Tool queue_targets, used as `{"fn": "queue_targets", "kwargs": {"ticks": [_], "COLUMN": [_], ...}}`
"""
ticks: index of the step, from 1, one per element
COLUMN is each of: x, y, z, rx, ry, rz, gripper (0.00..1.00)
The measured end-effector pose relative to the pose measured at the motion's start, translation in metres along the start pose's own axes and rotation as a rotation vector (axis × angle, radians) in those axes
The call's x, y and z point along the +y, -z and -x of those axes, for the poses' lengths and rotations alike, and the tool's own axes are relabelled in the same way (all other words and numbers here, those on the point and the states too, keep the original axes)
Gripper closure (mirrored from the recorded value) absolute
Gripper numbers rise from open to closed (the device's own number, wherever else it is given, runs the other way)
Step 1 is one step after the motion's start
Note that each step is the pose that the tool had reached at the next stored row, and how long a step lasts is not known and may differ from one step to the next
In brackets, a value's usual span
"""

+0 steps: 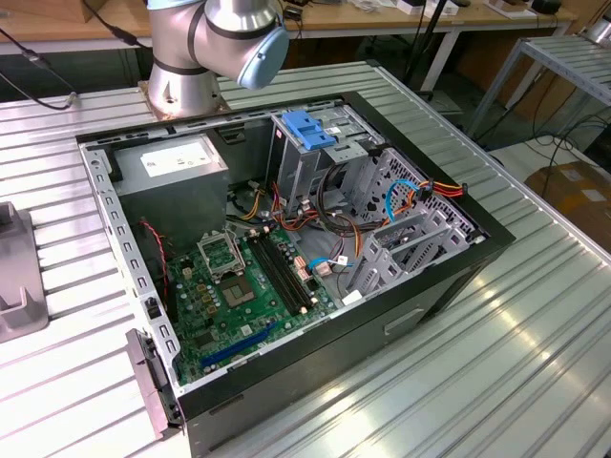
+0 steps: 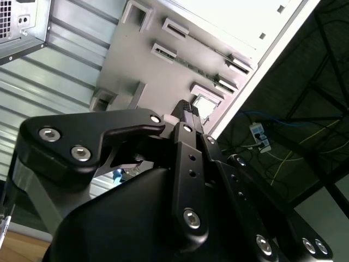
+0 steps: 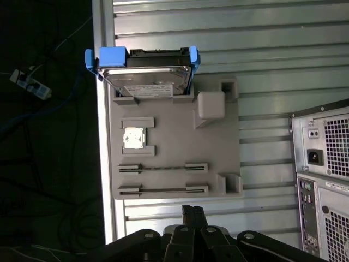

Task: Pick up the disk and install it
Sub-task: 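Reach for the disk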

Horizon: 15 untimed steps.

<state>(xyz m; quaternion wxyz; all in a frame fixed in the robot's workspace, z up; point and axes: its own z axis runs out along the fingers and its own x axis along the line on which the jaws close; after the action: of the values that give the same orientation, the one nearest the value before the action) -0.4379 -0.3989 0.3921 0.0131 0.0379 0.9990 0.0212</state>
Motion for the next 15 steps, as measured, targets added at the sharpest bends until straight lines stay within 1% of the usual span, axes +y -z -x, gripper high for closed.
{"fn": "queue_targets", "kwargs": {"ticks": [15], "x": [-0.0012], "y": [0.0003], "z": [-0.016], "rx": [0.0], "ry": [0.0], "rz": [0.0], "gripper": [0.9]}}
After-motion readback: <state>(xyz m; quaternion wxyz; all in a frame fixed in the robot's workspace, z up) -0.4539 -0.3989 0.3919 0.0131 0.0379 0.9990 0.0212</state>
